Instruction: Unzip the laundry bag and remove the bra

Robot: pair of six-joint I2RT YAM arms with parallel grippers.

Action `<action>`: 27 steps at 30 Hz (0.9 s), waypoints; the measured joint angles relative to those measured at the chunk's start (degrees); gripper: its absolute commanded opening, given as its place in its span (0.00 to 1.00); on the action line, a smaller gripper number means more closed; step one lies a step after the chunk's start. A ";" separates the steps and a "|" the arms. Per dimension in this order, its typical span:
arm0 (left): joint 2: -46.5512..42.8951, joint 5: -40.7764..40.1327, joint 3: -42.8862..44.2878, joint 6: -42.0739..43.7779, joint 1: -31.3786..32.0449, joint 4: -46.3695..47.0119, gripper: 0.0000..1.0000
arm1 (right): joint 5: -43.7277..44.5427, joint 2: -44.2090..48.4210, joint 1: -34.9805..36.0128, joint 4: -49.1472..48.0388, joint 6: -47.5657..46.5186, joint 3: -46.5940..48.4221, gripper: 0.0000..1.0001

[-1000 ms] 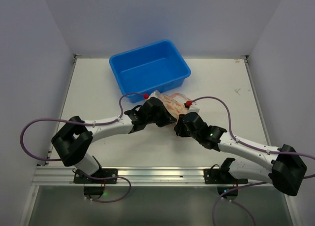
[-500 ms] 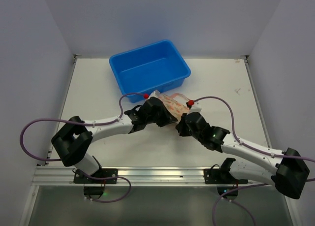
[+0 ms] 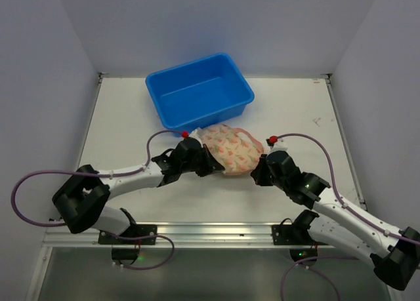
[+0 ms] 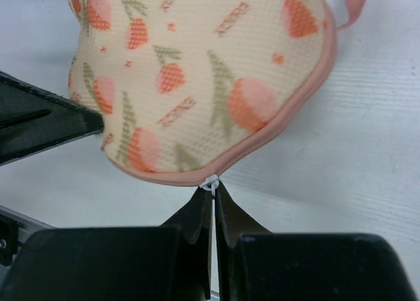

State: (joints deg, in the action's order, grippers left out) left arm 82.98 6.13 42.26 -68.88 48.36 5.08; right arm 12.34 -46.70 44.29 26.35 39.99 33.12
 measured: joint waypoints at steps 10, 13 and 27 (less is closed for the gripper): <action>-9.03 7.93 -13.99 17.00 -8.68 1.51 0.07 | -12.07 -0.68 -1.68 2.32 -5.88 -0.33 0.00; -4.59 8.66 -10.80 22.47 -9.14 -0.61 0.17 | -14.78 -5.33 0.87 2.23 -6.82 1.14 0.00; -16.61 -1.25 -6.69 18.01 -11.45 -12.79 1.00 | -19.56 -22.58 8.28 -7.78 -2.40 7.76 0.00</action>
State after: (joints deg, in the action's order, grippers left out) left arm 66.37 4.89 35.57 -50.87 36.91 -7.70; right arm -7.22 -69.28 52.58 18.57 37.58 40.88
